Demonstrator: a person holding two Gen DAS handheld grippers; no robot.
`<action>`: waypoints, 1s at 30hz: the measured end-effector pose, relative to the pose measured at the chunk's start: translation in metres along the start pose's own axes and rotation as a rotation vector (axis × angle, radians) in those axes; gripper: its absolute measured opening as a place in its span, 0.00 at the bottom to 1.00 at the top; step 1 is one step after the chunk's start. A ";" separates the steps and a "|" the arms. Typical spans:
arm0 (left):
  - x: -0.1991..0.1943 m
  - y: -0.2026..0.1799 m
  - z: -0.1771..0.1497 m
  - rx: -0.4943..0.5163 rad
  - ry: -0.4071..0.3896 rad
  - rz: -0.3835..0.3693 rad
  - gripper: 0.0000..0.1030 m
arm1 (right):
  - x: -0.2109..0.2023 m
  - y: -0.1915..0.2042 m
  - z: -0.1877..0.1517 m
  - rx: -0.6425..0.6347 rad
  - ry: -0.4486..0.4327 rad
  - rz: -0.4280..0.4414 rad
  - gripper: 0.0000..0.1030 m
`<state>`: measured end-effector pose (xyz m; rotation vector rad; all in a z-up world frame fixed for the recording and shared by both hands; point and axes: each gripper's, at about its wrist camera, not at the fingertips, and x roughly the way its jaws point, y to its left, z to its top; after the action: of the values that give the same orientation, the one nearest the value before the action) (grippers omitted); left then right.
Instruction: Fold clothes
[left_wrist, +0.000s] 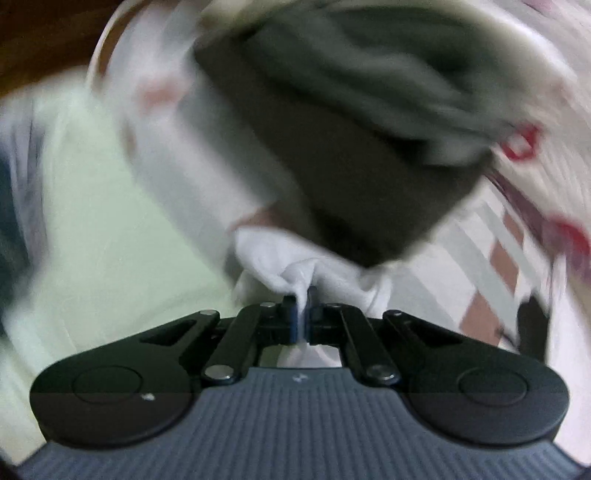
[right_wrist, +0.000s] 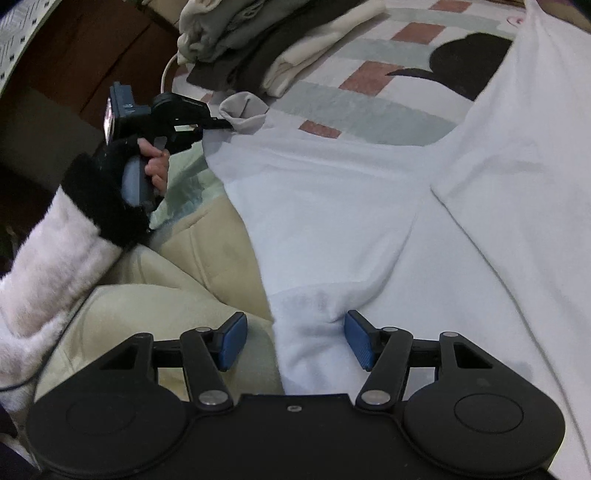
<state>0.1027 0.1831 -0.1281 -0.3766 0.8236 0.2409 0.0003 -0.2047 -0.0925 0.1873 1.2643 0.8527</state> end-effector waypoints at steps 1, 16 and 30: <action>-0.016 -0.017 -0.001 0.098 -0.055 0.003 0.03 | -0.001 0.000 -0.001 0.004 -0.004 0.006 0.63; -0.088 -0.088 -0.013 0.427 -0.346 -0.177 0.03 | -0.087 -0.079 -0.019 0.357 -0.341 0.105 0.63; -0.104 -0.259 -0.026 0.261 0.239 -0.921 0.11 | -0.144 -0.134 -0.041 0.486 -0.501 -0.223 0.63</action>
<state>0.1084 -0.0695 -0.0064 -0.5057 0.8239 -0.7740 0.0186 -0.4037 -0.0723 0.5974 0.9714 0.2651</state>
